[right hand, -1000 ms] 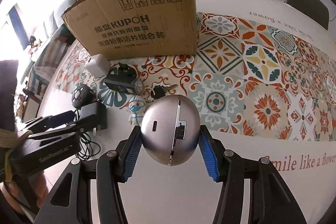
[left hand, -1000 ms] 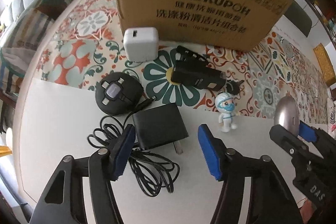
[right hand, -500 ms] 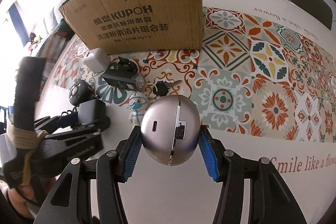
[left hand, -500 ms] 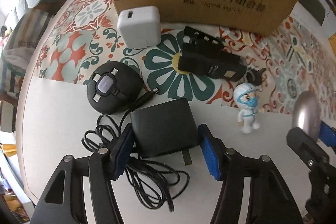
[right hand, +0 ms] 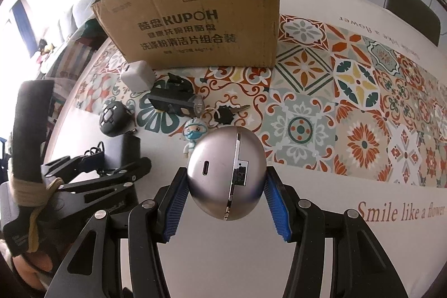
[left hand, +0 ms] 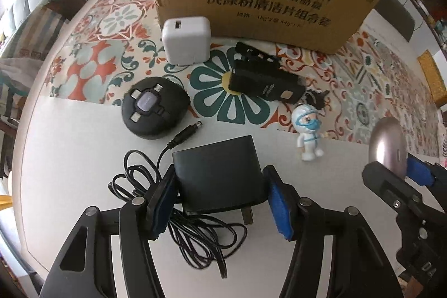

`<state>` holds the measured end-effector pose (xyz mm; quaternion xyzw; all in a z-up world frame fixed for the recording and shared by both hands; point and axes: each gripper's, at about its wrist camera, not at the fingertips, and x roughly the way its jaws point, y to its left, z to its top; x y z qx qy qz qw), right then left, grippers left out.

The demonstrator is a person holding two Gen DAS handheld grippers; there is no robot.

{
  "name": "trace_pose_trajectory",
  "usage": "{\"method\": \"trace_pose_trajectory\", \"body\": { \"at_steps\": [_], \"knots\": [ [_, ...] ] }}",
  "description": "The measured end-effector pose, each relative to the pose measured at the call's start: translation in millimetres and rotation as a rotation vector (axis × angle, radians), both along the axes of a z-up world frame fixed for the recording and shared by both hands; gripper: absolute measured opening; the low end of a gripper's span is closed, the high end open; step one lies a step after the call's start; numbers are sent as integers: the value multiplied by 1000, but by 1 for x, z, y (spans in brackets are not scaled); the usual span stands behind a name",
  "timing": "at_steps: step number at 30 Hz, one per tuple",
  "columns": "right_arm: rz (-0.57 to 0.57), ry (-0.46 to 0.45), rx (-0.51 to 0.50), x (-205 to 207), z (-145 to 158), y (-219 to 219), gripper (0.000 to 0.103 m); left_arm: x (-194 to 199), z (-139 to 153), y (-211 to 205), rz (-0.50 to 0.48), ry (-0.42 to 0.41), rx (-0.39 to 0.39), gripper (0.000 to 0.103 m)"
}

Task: Organize rigid objects
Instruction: 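Grasp the black power adapter with the left gripper while the right gripper holds the speaker, then carry the adapter and speaker over the box and open both grippers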

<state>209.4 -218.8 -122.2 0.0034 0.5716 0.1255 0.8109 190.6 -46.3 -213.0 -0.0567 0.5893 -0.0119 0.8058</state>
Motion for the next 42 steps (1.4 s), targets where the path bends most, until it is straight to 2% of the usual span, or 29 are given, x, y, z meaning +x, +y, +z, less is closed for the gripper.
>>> {"method": "trace_pose_trajectory", "body": {
  "at_steps": [13,33,42],
  "knots": [
    [-9,-95,9,-10,47,11,54,-6,61,15,-19,-150,-32,59],
    [-68,-296,31,-9,129,27,54,1,158,29,-114,-393,-27,59],
    [-81,-375,44,0,157,31,54,14,191,27,-161,-483,-14,59]
  ]
}}
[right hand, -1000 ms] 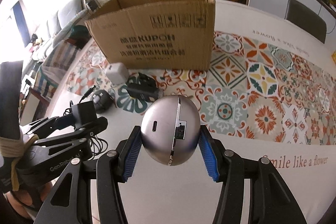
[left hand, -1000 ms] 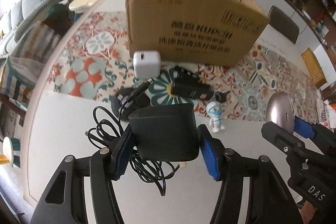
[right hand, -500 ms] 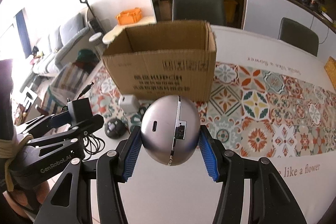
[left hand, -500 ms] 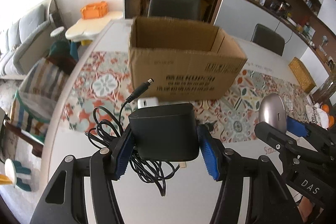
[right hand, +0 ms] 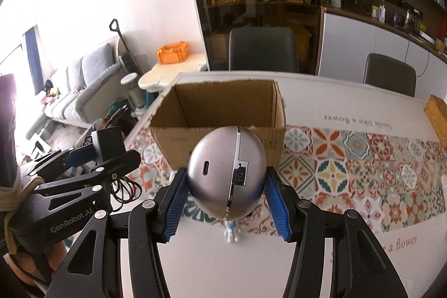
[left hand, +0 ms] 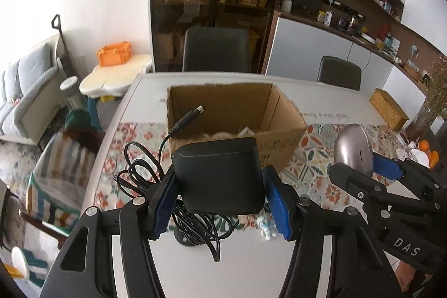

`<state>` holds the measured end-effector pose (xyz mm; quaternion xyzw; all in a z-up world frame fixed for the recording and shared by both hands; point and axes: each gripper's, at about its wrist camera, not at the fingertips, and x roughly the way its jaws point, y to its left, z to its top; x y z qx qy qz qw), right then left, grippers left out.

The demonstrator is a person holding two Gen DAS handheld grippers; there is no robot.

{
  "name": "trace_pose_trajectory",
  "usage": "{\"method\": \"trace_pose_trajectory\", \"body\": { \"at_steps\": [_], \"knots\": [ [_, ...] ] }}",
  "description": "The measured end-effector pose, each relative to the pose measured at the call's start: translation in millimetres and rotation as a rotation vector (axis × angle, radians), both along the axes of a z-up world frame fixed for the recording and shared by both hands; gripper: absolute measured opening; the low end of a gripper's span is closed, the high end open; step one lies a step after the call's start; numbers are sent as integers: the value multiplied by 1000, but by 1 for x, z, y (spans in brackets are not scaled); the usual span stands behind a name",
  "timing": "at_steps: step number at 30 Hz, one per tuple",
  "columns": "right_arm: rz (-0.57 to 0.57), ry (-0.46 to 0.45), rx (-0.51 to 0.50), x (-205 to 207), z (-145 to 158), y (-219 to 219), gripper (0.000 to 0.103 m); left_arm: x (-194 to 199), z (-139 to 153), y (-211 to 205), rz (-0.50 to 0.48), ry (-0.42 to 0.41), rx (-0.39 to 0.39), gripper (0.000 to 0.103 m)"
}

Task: Organize rigid objects
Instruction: 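Carry the adapter and speaker over the box and open both grippers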

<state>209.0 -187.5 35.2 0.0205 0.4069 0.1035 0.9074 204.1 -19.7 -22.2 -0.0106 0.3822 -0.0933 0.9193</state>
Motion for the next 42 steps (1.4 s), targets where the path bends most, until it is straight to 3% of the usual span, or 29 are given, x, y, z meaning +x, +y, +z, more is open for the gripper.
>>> {"method": "trace_pose_trajectory", "body": {
  "at_steps": [10,27,42],
  "knots": [
    [-12,-48,3,28,15,-1,54,26,21,-2,-37,-53,6,59],
    [-10,-10,24,98,8,-1,54,90,31,-13,-75,-46,29,59],
    [-53,114,-9,159,-20,-8,54,162,-10,-21,-70,150,65,59]
  ]
}}
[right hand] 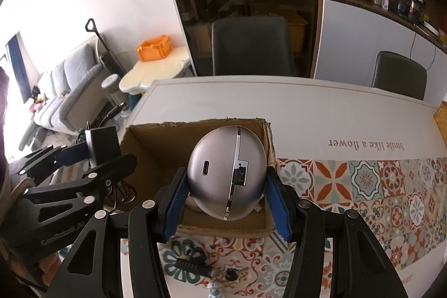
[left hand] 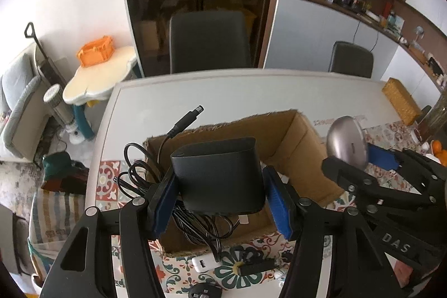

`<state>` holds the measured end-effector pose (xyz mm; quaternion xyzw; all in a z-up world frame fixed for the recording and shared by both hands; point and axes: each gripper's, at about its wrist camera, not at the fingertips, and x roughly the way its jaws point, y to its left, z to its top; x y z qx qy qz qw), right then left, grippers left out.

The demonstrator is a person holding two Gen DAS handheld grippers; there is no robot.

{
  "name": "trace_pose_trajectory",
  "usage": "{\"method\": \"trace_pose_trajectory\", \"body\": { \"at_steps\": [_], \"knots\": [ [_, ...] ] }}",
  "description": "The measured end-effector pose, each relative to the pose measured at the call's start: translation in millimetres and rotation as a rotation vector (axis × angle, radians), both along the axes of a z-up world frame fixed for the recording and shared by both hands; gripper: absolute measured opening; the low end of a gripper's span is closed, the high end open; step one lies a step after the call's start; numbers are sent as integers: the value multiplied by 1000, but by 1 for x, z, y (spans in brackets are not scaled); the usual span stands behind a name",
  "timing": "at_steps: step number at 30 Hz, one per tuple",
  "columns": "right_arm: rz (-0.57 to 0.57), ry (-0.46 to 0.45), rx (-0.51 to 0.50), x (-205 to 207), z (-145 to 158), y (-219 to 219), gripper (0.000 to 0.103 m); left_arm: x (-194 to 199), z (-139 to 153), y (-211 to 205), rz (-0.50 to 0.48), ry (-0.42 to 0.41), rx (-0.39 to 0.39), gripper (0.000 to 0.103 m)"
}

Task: Organize rigid objects
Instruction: 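Carry the adapter and speaker over the box and open both grippers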

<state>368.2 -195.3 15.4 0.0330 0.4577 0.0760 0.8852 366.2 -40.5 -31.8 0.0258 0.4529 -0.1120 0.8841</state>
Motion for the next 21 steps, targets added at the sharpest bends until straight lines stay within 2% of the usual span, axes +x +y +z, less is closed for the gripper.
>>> {"method": "trace_pose_trajectory", "body": {
  "at_steps": [4,6,8,10,17,20,21],
  "knots": [
    [-2,22,1,8,-8,2,54,13,-13,0,12,47,0,62],
    [-1,30,-3,11,-12,3,54,14,-13,1,22,32,18,65],
    [0,34,-3,11,-14,2,54,14,-12,4,40,20,35,77],
    [1,38,-3,14,-15,2,54,12,-10,8,58,3,41,77],
    [29,34,9,21,-12,11,54,2,1,29,148,-66,107,95],
    [52,37,15,26,-12,20,54,-3,5,39,170,-89,122,95],
    [53,36,12,27,-12,21,59,-4,6,41,173,-93,124,95]
  ]
}}
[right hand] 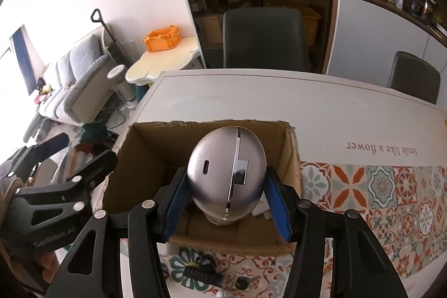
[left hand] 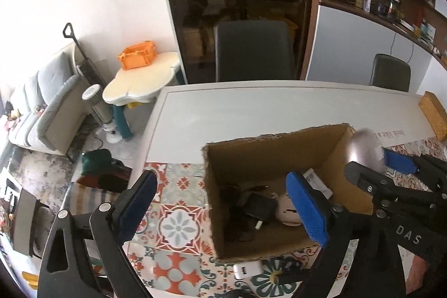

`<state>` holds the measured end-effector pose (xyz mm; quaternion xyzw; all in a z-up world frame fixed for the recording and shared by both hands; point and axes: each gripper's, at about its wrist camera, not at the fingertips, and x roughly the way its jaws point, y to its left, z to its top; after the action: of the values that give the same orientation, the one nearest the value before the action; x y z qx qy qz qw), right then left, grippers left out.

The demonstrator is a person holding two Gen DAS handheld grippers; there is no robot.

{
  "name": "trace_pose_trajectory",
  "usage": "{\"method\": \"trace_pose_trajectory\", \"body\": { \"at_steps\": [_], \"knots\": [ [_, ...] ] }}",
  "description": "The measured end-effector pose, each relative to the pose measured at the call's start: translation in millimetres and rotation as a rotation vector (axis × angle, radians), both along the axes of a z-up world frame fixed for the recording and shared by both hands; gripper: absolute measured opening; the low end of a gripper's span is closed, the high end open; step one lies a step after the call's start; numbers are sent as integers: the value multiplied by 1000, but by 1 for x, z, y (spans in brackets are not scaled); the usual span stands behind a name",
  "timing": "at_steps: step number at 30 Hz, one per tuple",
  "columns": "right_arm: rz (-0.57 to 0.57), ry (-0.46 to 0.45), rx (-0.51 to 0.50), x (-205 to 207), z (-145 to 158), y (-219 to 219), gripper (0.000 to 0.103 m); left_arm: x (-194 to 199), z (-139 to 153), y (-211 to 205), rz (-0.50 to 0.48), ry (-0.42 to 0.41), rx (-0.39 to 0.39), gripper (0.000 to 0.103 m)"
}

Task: Organize rigid objects
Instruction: 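Carry the adapter and speaker over the box and open both grippers, then withdraw both grippers from the box toward the remaining items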

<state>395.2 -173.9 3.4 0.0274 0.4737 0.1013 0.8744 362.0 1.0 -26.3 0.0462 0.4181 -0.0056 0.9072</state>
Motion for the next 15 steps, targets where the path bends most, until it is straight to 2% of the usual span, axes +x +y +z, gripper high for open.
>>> {"method": "trace_pose_trajectory", "body": {
  "at_steps": [1,3,7,15],
  "knots": [
    [-6,-4,-7,1,0,1,68,-2,2,3,4,-6,2,96],
    [-25,-24,-14,-2,4,2,73,-5,4,7,15,-15,1,97],
    [-29,-38,-14,-12,10,3,72,-16,10,13,9,-19,-33,99],
    [-32,-92,-19,-47,28,3,72,-43,22,15,15,-54,-42,103]
  ]
}}
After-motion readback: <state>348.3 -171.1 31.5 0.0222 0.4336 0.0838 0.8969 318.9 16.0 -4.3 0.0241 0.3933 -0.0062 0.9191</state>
